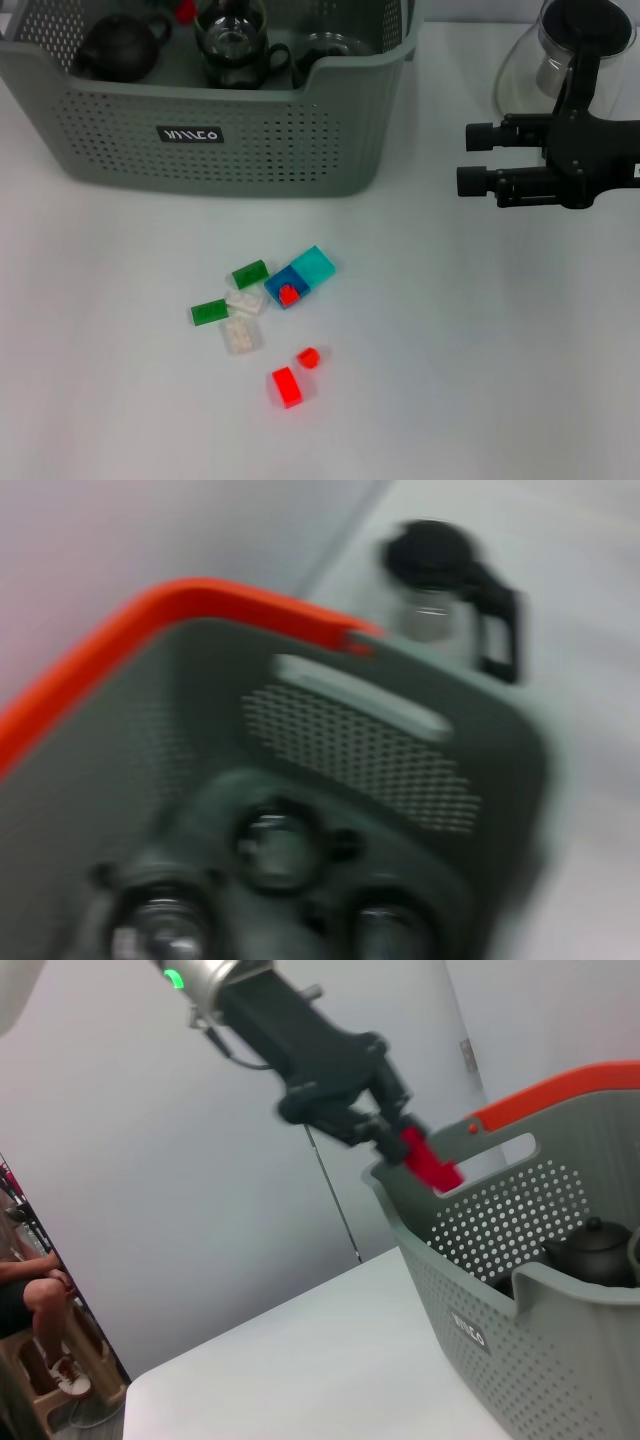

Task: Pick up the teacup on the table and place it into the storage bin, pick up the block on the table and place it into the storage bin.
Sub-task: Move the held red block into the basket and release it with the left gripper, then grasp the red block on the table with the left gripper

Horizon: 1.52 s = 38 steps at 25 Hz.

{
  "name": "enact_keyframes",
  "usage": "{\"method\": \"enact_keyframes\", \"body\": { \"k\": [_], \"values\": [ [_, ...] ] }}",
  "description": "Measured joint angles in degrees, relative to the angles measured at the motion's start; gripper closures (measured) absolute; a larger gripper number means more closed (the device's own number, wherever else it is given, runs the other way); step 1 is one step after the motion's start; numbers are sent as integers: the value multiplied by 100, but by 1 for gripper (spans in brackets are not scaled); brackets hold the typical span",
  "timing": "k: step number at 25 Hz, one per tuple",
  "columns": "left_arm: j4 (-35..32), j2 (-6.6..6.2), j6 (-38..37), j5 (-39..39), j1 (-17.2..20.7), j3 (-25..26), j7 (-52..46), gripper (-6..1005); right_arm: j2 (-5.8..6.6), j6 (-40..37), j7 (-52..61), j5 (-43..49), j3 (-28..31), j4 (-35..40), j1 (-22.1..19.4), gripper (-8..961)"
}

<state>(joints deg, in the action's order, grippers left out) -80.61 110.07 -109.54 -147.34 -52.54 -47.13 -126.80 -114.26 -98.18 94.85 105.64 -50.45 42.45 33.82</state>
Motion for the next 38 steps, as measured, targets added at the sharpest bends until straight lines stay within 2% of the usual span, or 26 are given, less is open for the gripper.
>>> {"method": "enact_keyframes", "body": {
  "k": [5, 9, 12, 17, 19, 23, 25, 29, 33, 36, 38],
  "values": [
    [742, -83, 1478, -484, -15, -33, -24, 737, -5, 25, -27, 0, 1, 0, -1, 178],
    [1466, -130, 2156, -881, -198, -78, -13, 728, -7, 27, -39, 0, 0, 0, -4, 179],
    [1681, -110, 2405, -970, -252, -78, -10, 722, -10, 28, -66, 0, -6, 0, -6, 178],
    [1602, -67, 2581, -983, -220, -41, -48, 712, -18, 3, -78, 0, -8, 0, -7, 178],
    [1485, -55, 2563, -994, -169, -12, -55, 633, -18, -12, -80, 0, -5, 0, -8, 178],
    [618, 121, 2195, -750, 177, 76, 4, 474, -18, -17, -88, 0, -21, -7, -17, 177],
    [-104, 243, 1697, -284, 448, 146, 132, 422, -14, -25, -89, 0, -30, -8, -21, 177],
    [-1037, 401, 509, 1031, 918, 356, 501, 319, -5, -55, -117, 39, -68, -9, -5, 178],
    [-1250, 547, -433, 2523, 1441, 677, 1012, 195, -11, -119, -159, 191, -79, -9, 30, 178],
    [-1177, 618, -637, 2859, 1770, 669, 1318, 86, -3, -167, -177, 214, -78, -9, 34, 178],
    [-1130, 685, -748, 2848, 2015, 507, 1599, 86, 6, -200, -177, 215, -63, -9, 34, 178]
  ]
}}
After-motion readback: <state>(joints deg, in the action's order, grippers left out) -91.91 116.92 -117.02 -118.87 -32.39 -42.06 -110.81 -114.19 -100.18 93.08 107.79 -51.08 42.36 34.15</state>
